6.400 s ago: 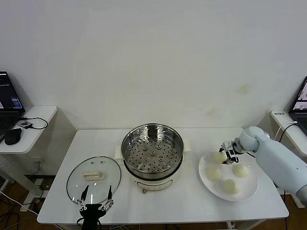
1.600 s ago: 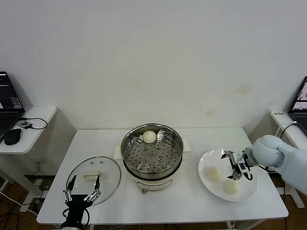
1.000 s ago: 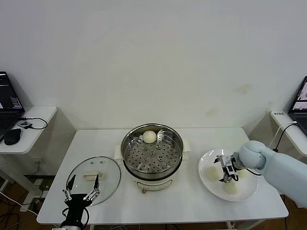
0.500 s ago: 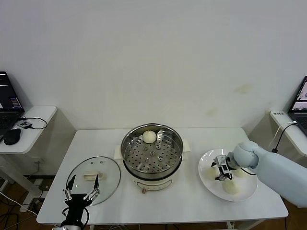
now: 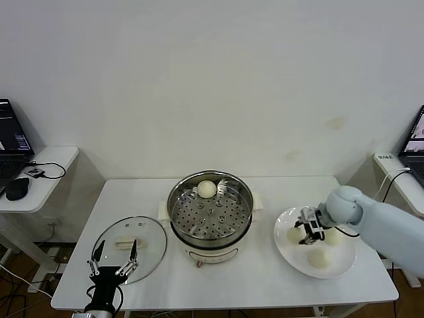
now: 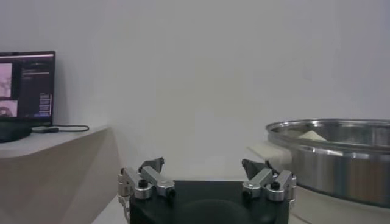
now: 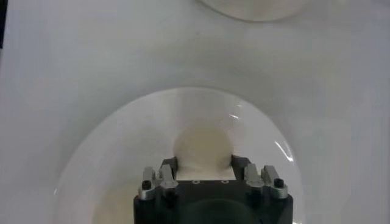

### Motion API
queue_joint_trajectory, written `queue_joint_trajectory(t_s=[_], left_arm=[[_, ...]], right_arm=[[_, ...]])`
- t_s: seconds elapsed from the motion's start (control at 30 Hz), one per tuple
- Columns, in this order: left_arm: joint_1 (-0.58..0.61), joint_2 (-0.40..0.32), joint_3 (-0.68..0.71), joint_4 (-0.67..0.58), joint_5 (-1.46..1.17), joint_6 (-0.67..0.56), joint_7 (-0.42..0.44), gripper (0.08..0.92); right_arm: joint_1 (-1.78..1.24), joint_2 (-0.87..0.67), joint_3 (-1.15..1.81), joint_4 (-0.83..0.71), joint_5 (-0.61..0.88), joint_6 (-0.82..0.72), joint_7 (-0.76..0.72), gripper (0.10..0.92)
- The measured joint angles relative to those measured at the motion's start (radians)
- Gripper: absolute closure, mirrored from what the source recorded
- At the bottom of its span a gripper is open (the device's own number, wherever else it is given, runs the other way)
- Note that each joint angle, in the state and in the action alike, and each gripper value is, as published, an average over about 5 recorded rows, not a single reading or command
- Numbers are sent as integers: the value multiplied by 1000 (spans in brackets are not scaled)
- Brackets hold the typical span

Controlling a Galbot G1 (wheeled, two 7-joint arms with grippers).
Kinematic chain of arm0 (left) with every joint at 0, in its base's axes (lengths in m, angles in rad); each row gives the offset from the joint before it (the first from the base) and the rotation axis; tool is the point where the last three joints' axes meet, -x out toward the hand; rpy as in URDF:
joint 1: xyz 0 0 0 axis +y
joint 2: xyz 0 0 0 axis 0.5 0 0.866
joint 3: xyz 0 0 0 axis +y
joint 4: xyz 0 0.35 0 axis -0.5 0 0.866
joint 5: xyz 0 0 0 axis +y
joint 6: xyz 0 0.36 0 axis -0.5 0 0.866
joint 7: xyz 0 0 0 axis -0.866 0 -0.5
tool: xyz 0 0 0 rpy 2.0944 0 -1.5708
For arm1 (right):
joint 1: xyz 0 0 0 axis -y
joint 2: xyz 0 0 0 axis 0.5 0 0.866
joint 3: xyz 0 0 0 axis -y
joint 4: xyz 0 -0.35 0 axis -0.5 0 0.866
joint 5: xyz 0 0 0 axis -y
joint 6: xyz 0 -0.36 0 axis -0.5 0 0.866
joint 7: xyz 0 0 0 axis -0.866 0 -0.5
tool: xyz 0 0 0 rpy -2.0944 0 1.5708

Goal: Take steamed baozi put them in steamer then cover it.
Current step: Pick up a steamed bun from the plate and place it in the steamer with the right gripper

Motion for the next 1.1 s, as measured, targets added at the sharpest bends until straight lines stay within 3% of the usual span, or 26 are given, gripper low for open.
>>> queue_joint_trajectory(t_s=[0.47,0.77,1.1], left_arm=[[-12,13,7,-16,-9,6,1,177],[-14,13,-4,-24,-15,6,1,177],[0,5,-27,-39,-19,11,2,177]], right_arm=[[438,-4,-222,90,227,-57,-10,444],[652,159,-344,86,407,-126,31,440],[666,383,-395,22,533,-197,102,439]])
